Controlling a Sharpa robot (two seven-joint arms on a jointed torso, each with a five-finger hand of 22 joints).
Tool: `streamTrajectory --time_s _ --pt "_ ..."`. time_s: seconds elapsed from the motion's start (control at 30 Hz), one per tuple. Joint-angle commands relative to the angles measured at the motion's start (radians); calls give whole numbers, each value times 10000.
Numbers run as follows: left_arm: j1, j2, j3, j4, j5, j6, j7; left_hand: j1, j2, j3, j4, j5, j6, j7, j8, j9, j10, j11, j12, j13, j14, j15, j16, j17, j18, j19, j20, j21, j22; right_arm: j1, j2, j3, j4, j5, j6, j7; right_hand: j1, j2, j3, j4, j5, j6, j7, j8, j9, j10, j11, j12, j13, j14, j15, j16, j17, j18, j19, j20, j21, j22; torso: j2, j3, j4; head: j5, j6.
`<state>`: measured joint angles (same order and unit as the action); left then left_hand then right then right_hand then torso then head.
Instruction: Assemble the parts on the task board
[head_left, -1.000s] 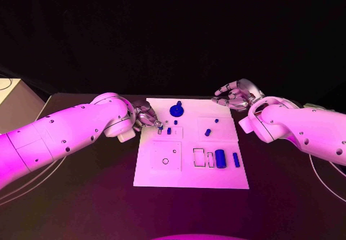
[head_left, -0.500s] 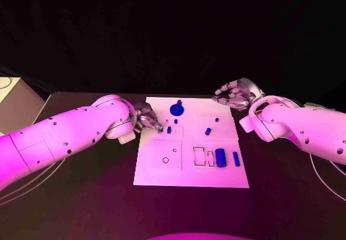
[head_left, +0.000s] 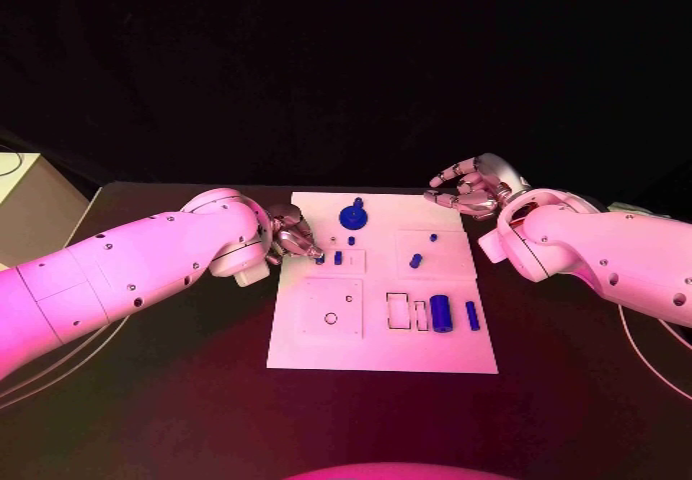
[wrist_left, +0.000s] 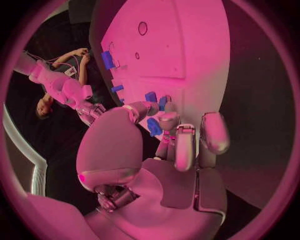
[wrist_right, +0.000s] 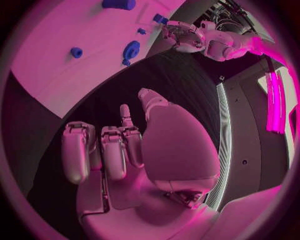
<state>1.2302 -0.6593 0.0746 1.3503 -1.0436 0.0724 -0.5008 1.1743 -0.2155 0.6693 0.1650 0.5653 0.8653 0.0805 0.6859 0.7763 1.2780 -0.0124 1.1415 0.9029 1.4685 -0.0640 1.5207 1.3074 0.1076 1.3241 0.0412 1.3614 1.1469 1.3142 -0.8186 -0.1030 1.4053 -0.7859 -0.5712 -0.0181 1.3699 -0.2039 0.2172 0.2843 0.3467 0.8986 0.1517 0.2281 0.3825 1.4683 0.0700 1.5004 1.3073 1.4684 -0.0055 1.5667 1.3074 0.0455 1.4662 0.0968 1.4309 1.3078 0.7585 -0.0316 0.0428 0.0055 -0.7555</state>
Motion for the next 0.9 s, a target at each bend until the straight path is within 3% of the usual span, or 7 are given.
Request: streamTrajectory --time_s 0.03,0.9 --pt "-7 3 -2 1 -91 262 20 1 70 1599 -1690 21 203 -136 26 11 58 0 35 0 750 -77 27 1656 -152 45 -6 60 11 -4 -10 5 1 -58 86 92 -102 -15 71 15 50 -64 23 56 10 243 5 -10 1943 1020 -17 34 2619 -55 513 -60 -59 1107 -5 1 -1 7 -10" --pt "-6 -84 4 27 -180 356 7 1 72 1602 -1699 25 208 -137 22 16 58 -2 28 -5 751 -80 29 1659 -154 51 -8 67 22 -4 -34 4 19 -59 83 84 -137 -34 116 5 67 -84 21 87 29 251 3 -3 1947 1018 -19 31 2612 -52 511 -62 -71 1099 5 -11 2 3 -79"
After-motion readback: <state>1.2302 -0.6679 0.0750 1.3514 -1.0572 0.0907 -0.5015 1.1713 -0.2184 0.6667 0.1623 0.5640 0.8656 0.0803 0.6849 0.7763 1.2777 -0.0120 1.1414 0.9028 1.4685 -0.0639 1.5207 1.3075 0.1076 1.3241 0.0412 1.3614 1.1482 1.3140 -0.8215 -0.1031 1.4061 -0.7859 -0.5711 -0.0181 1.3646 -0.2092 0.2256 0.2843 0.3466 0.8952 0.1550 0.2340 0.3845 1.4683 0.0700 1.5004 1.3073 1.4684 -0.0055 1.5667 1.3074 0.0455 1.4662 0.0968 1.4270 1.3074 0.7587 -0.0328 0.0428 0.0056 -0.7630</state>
